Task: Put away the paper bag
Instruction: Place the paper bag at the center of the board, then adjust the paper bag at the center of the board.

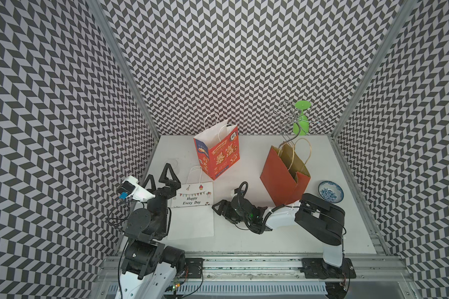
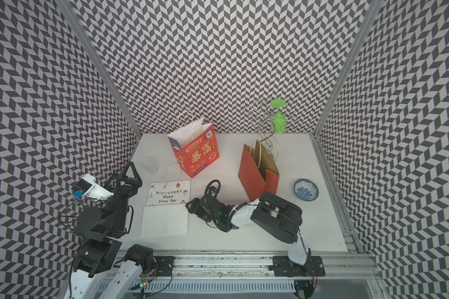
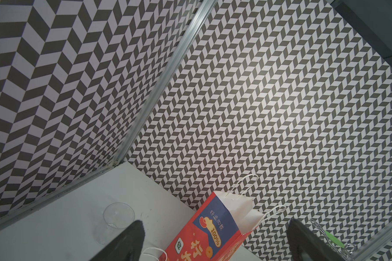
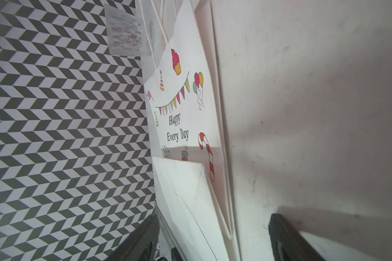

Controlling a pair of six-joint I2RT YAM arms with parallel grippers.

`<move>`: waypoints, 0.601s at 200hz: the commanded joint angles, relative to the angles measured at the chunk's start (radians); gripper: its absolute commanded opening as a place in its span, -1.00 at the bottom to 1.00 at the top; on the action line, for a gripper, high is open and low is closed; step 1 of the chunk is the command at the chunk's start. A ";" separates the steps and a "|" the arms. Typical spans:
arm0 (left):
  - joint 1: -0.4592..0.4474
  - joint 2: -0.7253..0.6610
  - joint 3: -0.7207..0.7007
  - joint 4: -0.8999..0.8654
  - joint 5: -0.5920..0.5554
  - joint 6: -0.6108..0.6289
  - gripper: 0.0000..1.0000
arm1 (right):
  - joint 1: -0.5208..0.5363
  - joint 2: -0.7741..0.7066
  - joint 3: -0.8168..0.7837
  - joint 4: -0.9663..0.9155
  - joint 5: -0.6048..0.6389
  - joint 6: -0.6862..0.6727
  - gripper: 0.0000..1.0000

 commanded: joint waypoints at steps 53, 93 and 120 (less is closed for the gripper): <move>0.002 0.047 -0.041 0.119 0.165 0.071 0.99 | 0.006 -0.446 -0.081 -0.121 0.049 -0.586 0.41; 0.001 0.119 -0.063 0.193 0.264 0.109 0.99 | 0.006 -0.641 -0.046 -0.390 -0.007 -0.835 0.39; 0.001 0.172 -0.081 0.227 0.317 0.123 0.99 | 0.006 -0.779 -0.052 -0.534 0.018 -0.959 0.39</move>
